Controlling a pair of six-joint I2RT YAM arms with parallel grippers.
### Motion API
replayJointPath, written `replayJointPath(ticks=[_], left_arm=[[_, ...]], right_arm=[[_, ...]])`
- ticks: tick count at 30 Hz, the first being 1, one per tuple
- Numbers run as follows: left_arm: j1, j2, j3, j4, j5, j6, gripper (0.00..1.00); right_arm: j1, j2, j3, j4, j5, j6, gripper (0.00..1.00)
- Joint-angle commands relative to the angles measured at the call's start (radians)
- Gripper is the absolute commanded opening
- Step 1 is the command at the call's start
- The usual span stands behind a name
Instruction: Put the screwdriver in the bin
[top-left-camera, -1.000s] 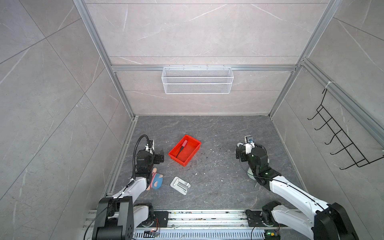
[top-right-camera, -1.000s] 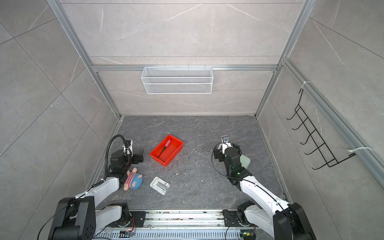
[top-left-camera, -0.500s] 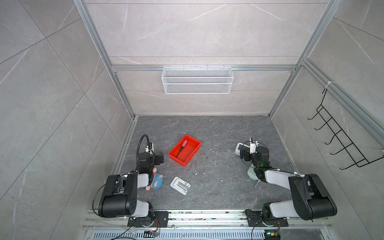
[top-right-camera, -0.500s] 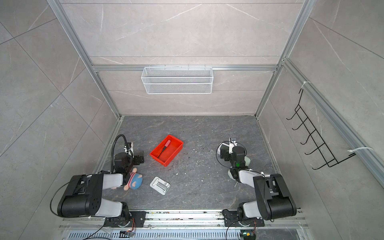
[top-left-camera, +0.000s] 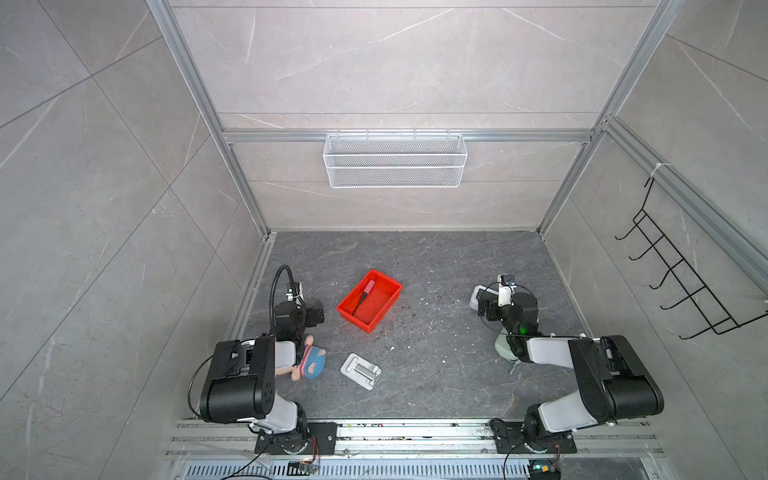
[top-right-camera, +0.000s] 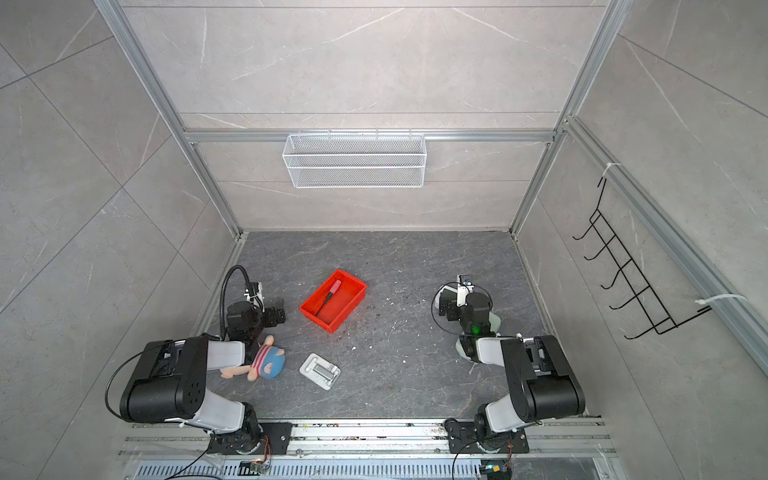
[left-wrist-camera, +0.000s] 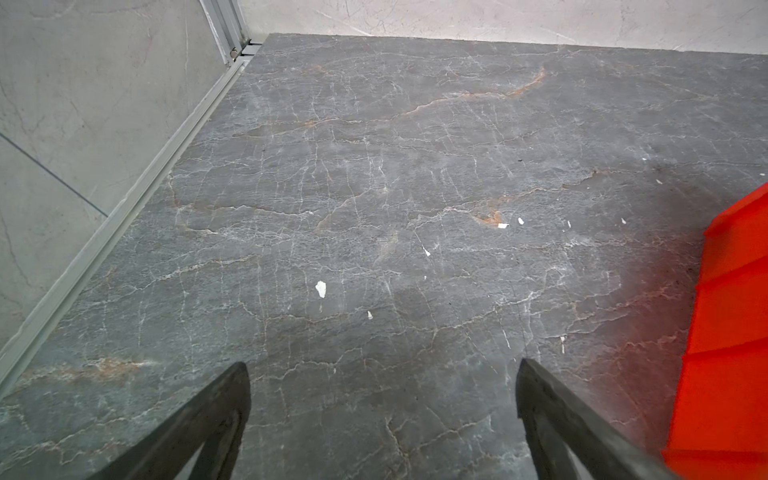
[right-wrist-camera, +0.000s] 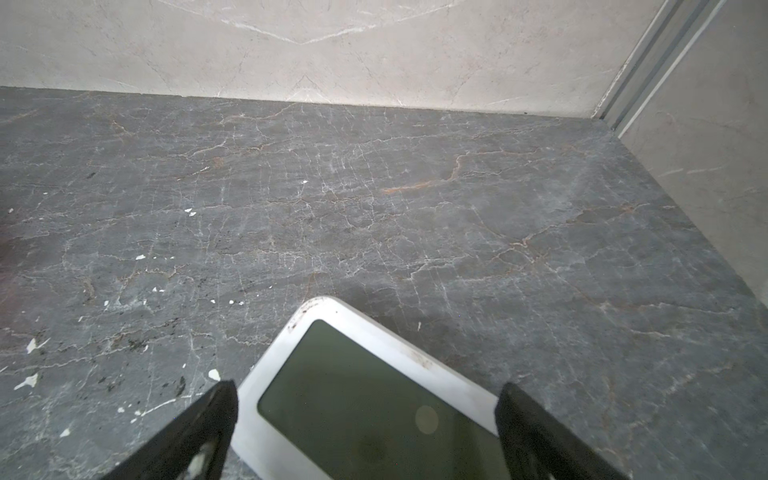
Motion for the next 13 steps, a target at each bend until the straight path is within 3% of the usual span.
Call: replayJointPath(ticks=[1, 13], left_arm=[[0.003, -0.006, 0.017, 0.039, 0.016, -0.012, 1.0], [0.003, -0.007, 0.018, 0.037, 0.017, -0.012, 1.0]], right_arm=[[-0.004, 0.001, -0.008, 0.027, -0.007, 0.004, 0.99], [-0.002, 0.003, -0.007, 0.027, -0.007, 0.007, 0.99]])
